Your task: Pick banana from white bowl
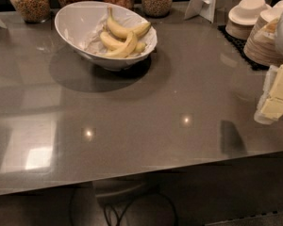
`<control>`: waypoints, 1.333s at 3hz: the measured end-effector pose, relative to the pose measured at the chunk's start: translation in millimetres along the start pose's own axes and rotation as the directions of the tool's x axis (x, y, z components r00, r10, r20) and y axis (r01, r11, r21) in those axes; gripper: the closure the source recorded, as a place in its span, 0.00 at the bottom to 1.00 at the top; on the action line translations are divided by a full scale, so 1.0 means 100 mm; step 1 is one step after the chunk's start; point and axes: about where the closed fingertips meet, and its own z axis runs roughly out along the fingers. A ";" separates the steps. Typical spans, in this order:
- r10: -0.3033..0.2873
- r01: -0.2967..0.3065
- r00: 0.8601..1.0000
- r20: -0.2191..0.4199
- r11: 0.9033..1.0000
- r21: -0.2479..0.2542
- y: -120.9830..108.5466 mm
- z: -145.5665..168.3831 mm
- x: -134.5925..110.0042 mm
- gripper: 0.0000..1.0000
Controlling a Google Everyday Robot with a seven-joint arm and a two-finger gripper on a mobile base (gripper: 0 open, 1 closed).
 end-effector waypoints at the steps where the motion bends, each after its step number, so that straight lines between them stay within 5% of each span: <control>1: 0.000 0.000 1.000 0.000 1.000 0.000 0.00 0.00 0.00 0.00; 2: -0.098 0.093 0.991 0.093 0.994 0.064 -0.19 -0.04 -0.23 0.00; 3: -0.259 0.228 0.935 0.243 0.962 0.148 -0.50 -0.05 -0.67 0.00; 4: -0.428 0.370 0.846 0.317 0.900 0.228 -0.82 -0.10 -1.10 0.00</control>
Offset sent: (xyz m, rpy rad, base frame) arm 0.0700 0.0616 0.0475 0.1783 -0.3350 0.3775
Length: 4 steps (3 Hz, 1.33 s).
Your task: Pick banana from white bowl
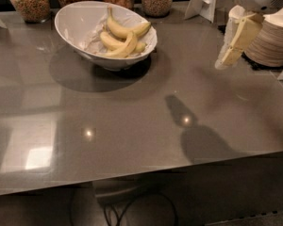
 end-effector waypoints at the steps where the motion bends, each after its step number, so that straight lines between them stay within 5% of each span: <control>1: -0.001 0.001 1.000 0.000 1.000 0.000 0.00 0.00 0.00 0.00; 2: -0.117 0.117 0.993 -0.033 0.993 0.009 -0.14 0.15 -0.11 0.00; 3: -0.284 0.287 0.955 -0.091 0.958 0.019 -0.34 0.39 -0.24 0.00; 4: -0.520 0.529 0.836 -0.176 0.848 0.007 -0.57 0.84 -0.51 0.00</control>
Offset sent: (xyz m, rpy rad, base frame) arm 0.0400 0.0426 -0.0006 -0.1904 -0.1707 0.1738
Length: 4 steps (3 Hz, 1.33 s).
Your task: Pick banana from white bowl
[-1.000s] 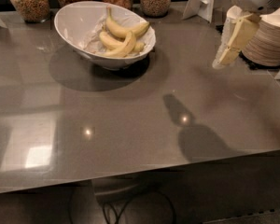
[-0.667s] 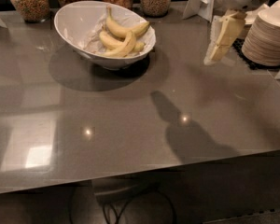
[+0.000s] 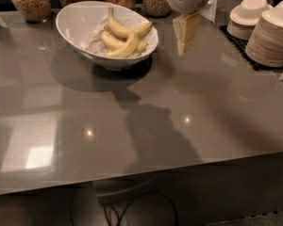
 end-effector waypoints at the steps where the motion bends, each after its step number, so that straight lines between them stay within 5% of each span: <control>1: -0.039 0.039 0.997 -0.072 0.999 -0.007 0.00 -0.01 0.17 0.00; 2: -0.040 0.039 0.997 -0.072 0.999 -0.007 0.00 -0.01 0.17 0.00; 3: -0.125 0.127 0.991 -0.053 0.991 0.046 -0.19 0.10 0.17 0.00; 4: -0.260 0.258 0.966 0.006 0.958 0.123 -0.57 0.38 0.13 0.00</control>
Offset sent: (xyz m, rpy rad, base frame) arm 0.0112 -0.0098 0.0016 -0.0651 -0.0512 -0.0051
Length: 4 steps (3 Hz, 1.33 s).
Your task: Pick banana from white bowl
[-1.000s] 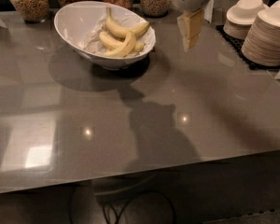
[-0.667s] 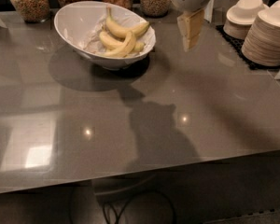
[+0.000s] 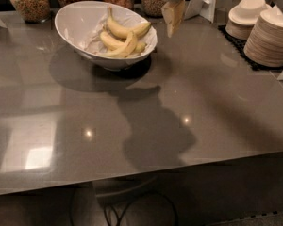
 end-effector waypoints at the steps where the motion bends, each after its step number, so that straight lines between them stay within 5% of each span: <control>1: -0.094 0.092 0.993 0.075 0.995 0.031 -0.26 0.38 0.03 0.08; 2: -0.146 0.142 0.982 0.121 0.989 0.046 -0.39 0.60 0.02 0.10; 3: -0.161 0.163 0.974 0.159 0.987 -0.003 -0.32 0.87 0.01 0.29; 4: -0.142 0.158 0.974 0.176 0.984 -0.079 -0.10 1.06 0.03 0.34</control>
Offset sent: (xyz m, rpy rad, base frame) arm 0.0710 0.0699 -0.0144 -0.0238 -0.0086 0.2751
